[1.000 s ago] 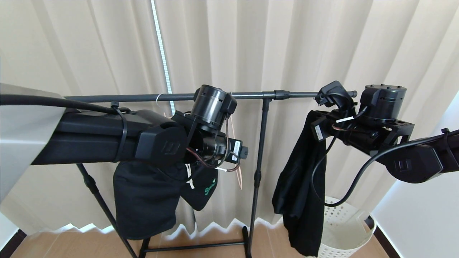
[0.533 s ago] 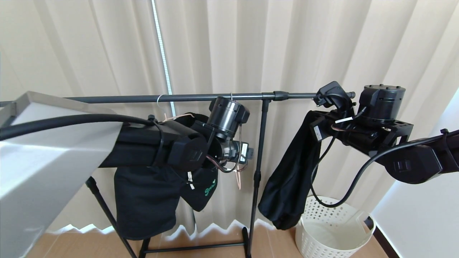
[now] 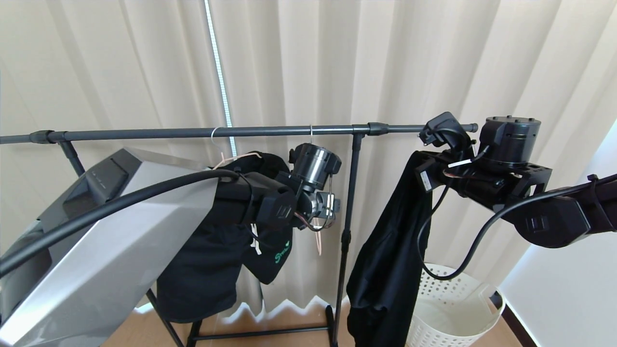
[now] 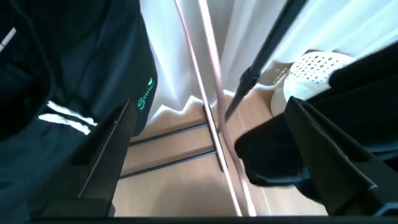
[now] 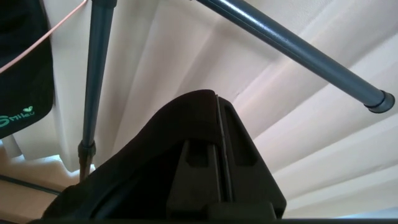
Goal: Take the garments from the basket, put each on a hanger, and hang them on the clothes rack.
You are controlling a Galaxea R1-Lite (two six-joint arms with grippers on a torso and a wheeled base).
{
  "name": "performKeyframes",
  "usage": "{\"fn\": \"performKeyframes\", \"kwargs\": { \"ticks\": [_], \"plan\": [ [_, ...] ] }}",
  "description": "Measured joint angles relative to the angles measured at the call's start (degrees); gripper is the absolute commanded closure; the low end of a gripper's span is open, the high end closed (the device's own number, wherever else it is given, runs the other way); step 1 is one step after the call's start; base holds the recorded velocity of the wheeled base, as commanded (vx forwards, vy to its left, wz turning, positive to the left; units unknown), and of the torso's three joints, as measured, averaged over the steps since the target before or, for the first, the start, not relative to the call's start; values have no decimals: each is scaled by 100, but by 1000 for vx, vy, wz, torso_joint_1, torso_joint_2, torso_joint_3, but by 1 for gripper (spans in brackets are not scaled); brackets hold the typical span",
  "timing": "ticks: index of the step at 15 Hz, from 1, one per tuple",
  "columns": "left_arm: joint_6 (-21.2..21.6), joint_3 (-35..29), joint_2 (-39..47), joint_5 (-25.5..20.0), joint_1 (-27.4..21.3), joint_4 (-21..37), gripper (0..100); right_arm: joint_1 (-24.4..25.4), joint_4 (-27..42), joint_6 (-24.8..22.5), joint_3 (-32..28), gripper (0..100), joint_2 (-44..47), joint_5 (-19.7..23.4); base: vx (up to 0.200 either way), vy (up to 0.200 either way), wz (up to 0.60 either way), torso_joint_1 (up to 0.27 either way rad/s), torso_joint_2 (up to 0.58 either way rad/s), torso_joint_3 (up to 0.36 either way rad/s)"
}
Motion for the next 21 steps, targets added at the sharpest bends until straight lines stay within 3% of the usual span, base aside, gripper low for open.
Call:
{"fn": "performKeyframes", "kwargs": {
  "ticks": [1,2,10,18,21],
  "plan": [
    [0,-27,55,4,2,-2,0,5,2,0,0,100,1,0,0,0,0,0,0,0],
    [0,-35,99,11,6,0,100,2,0,0,0,100,1,0,0,0,0,0,0,0],
    [-9,102,-4,156,87,22,100,5,5,0,17,100,-2,0,0,0,0,0,0,0],
    [116,1803,-1665,124,111,-279,100,22,-317,-68,213,100,-46,-9,0,0,0,0,0,0],
    [246,3062,-2314,-40,98,-883,100,35,-328,-160,310,100,-121,-9,0,0,0,0,0,0]
  ]
}}
